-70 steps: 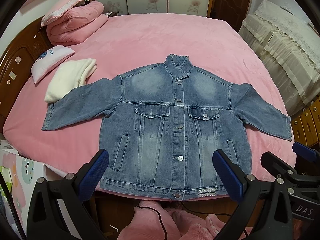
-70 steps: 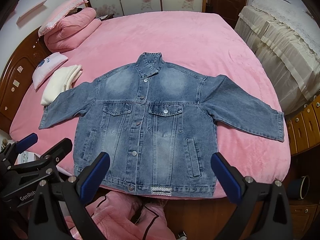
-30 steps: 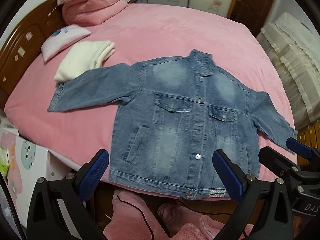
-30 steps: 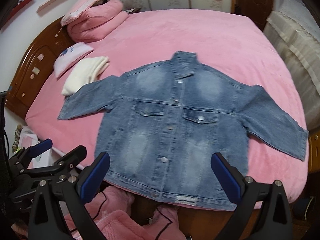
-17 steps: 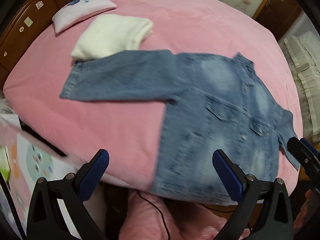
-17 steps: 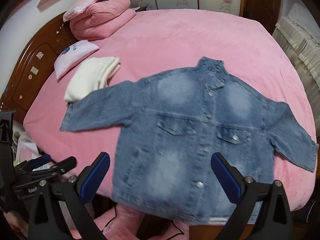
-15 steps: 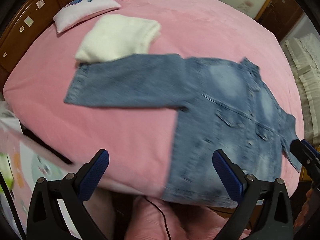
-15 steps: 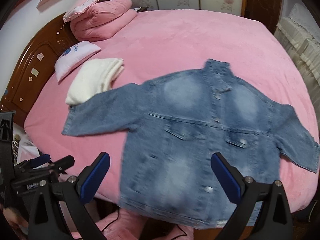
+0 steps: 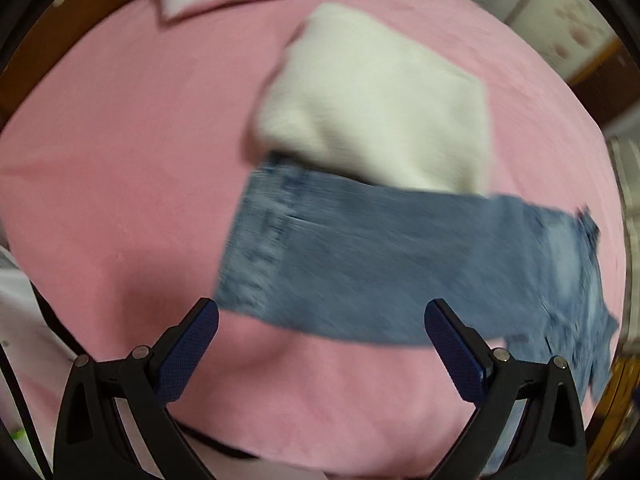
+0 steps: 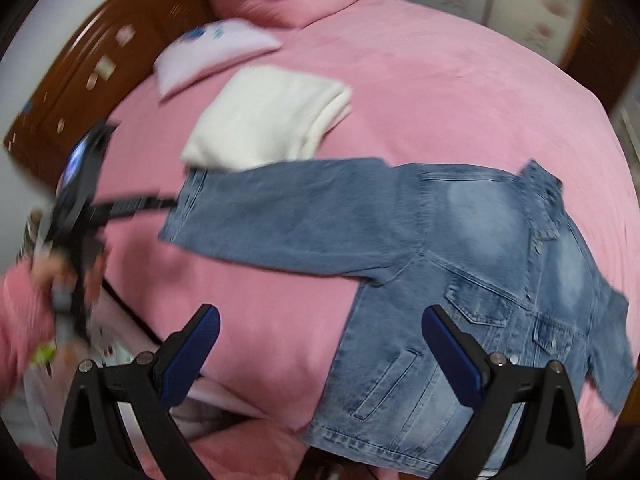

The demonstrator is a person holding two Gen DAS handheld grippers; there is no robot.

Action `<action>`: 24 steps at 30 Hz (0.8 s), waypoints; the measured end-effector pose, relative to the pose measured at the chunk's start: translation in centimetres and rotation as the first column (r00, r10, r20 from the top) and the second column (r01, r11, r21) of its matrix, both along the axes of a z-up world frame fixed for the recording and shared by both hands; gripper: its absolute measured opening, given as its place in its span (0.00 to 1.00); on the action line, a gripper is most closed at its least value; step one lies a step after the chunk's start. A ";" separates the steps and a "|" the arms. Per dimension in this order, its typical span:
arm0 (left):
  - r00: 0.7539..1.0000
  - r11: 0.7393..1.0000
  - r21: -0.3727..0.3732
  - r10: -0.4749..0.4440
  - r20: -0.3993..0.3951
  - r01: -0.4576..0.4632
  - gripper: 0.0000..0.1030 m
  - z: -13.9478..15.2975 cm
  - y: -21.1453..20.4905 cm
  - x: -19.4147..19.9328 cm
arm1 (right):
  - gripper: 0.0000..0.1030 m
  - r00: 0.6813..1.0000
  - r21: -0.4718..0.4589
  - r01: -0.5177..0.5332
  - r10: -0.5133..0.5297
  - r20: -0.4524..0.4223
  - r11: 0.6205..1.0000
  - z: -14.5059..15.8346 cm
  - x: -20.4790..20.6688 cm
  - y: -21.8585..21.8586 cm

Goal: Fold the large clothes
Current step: 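Grasp the sleeve cuff nearest the left gripper and lift it, then fold the held sleeve across the jacket front and open the left gripper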

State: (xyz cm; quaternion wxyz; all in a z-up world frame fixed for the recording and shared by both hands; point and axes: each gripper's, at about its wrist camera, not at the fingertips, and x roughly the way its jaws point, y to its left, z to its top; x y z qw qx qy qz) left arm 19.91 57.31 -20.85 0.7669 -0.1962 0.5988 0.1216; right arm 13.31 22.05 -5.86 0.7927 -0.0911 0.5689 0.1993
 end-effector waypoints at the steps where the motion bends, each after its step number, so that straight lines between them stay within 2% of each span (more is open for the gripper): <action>1: 1.000 1.000 -0.007 0.020 -0.007 -0.020 0.96 -0.8 0.9 0.2 | 0.98 1.000 -0.016 -0.018 0.018 -0.011 1.000 -0.2 0.0 0.5; 3: 0.998 0.997 -0.042 0.063 -0.033 -0.064 0.95 -3.0 2.9 0.7 | 0.98 0.999 -0.035 -0.038 0.037 -0.034 0.999 -0.7 0.2 1.2; 4: 0.995 0.994 -0.074 0.080 -0.051 -0.084 0.91 -4.4 3.9 0.9 | 0.98 0.998 -0.044 -0.037 0.035 -0.049 0.998 -1.1 0.4 1.4; 7: 0.985 0.980 -0.141 0.121 -0.120 -0.137 0.86 -8.0 5.7 1.4 | 0.98 0.995 -0.066 -0.002 -0.005 -0.103 0.998 -2.3 1.5 1.4; 12: 0.967 0.975 -0.143 0.135 -0.216 -0.168 0.85 -11.9 6.6 1.6 | 0.98 0.980 -0.064 0.099 -0.108 -0.166 0.993 -3.6 3.0 0.0; 15: 0.953 0.976 -0.171 0.085 -0.290 -0.138 0.85 -14.1 5.9 1.3 | 0.98 0.970 -0.070 0.155 -0.165 -0.179 0.985 -3.8 3.5 -1.0; 17: 0.945 0.981 -0.150 0.069 -0.320 -0.123 0.76 -14.8 5.2 1.2 | 0.98 0.960 -0.069 0.196 -0.206 -0.191 0.978 -4.1 3.8 -1.7; 19: 0.945 0.985 -0.122 0.075 -0.319 -0.120 0.44 -14.5 4.6 1.2 | 0.98 0.950 -0.069 0.231 -0.240 -0.200 0.971 -4.4 3.9 -2.4; 20: 0.945 0.988 -0.098 0.085 -0.316 -0.121 0.32 -14.2 4.4 1.1 | 0.98 0.946 -0.070 0.245 -0.254 -0.201 0.967 -4.5 3.9 -2.7; 21: 0.953 0.985 -0.108 0.097 -0.287 -0.133 0.16 -13.9 4.1 0.9 | 0.98 0.943 -0.067 0.255 -0.263 -0.202 0.965 -4.5 3.9 -2.9; 22: 0.957 0.982 -0.117 0.115 -0.266 -0.150 0.11 -13.6 3.9 0.7 | 0.98 0.940 -0.058 0.267 -0.273 -0.203 0.962 -4.5 3.7 -3.3; 24: 0.958 0.978 -0.081 0.168 -0.233 -0.192 0.10 -12.8 3.0 0.0 | 0.98 0.936 -0.044 0.281 -0.284 -0.209 0.959 -4.7 3.6 -3.8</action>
